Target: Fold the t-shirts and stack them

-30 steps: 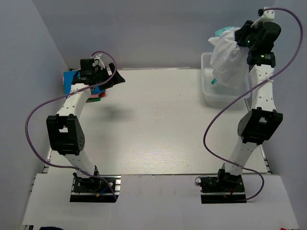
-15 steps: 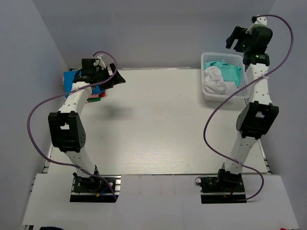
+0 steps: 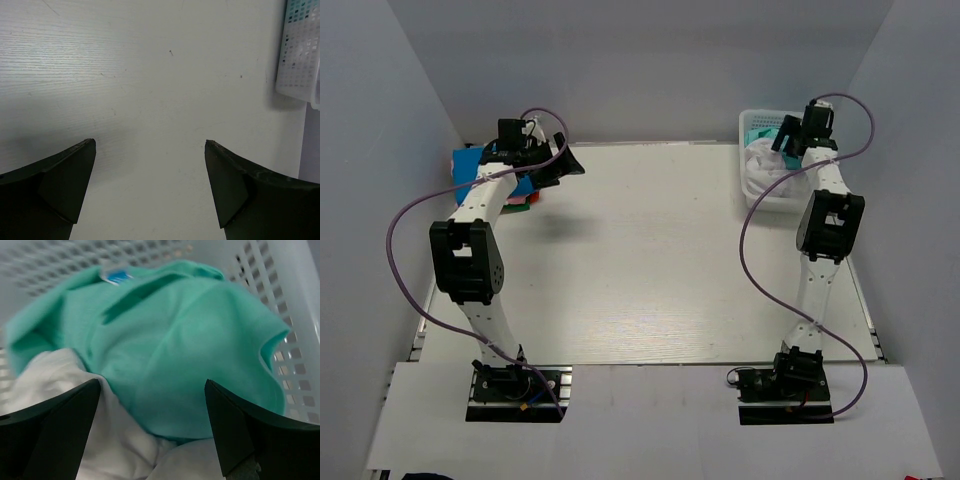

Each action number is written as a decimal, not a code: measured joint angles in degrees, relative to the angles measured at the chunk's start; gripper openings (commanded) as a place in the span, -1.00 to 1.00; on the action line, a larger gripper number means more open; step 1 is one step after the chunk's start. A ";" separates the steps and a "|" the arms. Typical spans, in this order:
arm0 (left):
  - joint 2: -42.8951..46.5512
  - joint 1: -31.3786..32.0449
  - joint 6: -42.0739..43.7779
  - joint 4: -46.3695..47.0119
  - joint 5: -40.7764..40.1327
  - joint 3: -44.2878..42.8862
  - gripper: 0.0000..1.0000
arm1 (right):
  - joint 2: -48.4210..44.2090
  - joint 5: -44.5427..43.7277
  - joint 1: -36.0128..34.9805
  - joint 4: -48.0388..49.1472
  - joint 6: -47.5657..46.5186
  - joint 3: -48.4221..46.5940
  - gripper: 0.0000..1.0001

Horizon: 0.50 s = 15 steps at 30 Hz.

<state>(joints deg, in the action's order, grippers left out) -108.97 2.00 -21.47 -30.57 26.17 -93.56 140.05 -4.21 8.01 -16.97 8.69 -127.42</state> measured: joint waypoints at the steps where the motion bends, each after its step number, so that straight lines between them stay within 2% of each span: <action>1: -0.02 0.11 0.00 -0.17 0.02 -0.17 0.99 | 1.14 -2.47 -0.15 -0.04 1.29 -0.02 0.81; 7: -0.02 0.37 0.00 -1.14 -0.02 -0.50 0.99 | 4.59 -14.53 -0.85 0.66 7.78 -0.02 0.78; 15: -0.02 0.42 -0.22 -2.45 -0.37 -0.50 0.99 | 4.76 -17.57 -1.22 1.92 11.32 -0.26 0.73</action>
<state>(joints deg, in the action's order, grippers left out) -108.99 2.42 -21.69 -33.01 25.80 -94.06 144.81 -21.78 6.79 -15.05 20.01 -127.68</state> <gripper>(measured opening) 0.993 0.868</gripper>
